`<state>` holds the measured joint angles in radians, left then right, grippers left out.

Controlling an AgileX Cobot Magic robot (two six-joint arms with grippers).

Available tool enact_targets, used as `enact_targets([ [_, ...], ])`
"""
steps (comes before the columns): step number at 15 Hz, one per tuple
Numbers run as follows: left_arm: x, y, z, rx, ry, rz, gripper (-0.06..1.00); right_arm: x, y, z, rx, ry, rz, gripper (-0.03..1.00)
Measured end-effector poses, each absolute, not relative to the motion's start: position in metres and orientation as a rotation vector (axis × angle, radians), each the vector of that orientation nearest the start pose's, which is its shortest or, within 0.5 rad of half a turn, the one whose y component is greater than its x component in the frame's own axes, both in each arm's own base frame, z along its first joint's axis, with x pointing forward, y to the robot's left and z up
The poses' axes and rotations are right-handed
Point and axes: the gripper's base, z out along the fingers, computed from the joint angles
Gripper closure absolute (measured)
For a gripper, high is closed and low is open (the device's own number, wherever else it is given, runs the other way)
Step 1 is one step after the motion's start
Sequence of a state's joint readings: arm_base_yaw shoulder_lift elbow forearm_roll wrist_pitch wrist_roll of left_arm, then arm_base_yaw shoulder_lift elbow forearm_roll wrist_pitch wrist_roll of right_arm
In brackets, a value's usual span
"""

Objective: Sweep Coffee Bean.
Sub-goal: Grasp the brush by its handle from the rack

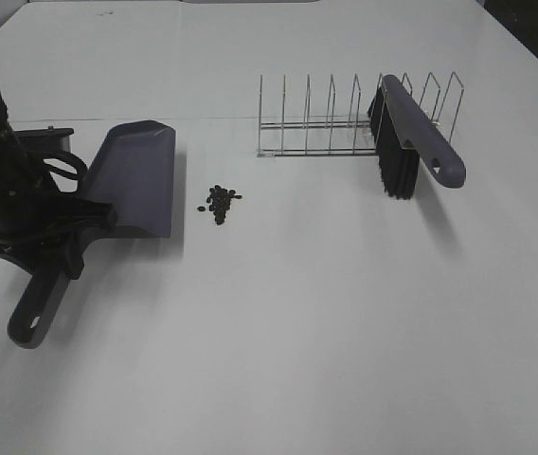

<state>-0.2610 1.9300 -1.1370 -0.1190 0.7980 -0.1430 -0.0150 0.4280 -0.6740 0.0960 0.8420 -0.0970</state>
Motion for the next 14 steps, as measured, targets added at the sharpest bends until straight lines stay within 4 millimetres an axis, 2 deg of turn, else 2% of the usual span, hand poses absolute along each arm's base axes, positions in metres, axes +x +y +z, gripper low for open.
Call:
enact_targets([
  [2, 0.333, -0.097, 0.137, 0.058, 3.089, -0.154, 0.6, 0.107, 0.01, 0.355, -0.161, 2.139, 0.046, 0.29],
  [3, 0.333, -0.097, 0.137, 0.059, 3.089, -0.153, 0.6, 0.119, 0.011, 0.356, -0.179, 2.166, 0.045, 0.29],
  [4, 0.333, -0.097, 0.137, 0.061, 3.089, -0.151, 0.6, 0.166, 0.014, 0.368, -0.213, 2.239, 0.041, 0.29],
  [5, 0.333, -0.097, 0.137, 0.061, 3.089, -0.151, 0.6, 0.189, 0.015, 0.371, -0.215, 2.271, 0.043, 0.29],
  [8, 0.333, -0.096, 0.137, 0.071, 3.088, -0.14, 0.6, 0.26, 0.019, 0.369, -0.192, 2.41, 0.078, 0.31],
  [11, 0.333, -0.096, 0.137, 0.082, 3.087, -0.128, 0.6, 0.319, 0.024, 0.362, -0.17, 2.513, 0.115, 0.32],
  [13, 0.333, -0.095, 0.137, 0.083, 3.086, -0.127, 0.6, 0.353, 0.026, 0.358, -0.139, 2.562, 0.135, 0.32],
  [14, 0.333, -0.095, 0.137, 0.083, 3.086, -0.127, 0.6, 0.359, 0.026, 0.356, -0.129, 2.576, 0.139, 0.32],
])
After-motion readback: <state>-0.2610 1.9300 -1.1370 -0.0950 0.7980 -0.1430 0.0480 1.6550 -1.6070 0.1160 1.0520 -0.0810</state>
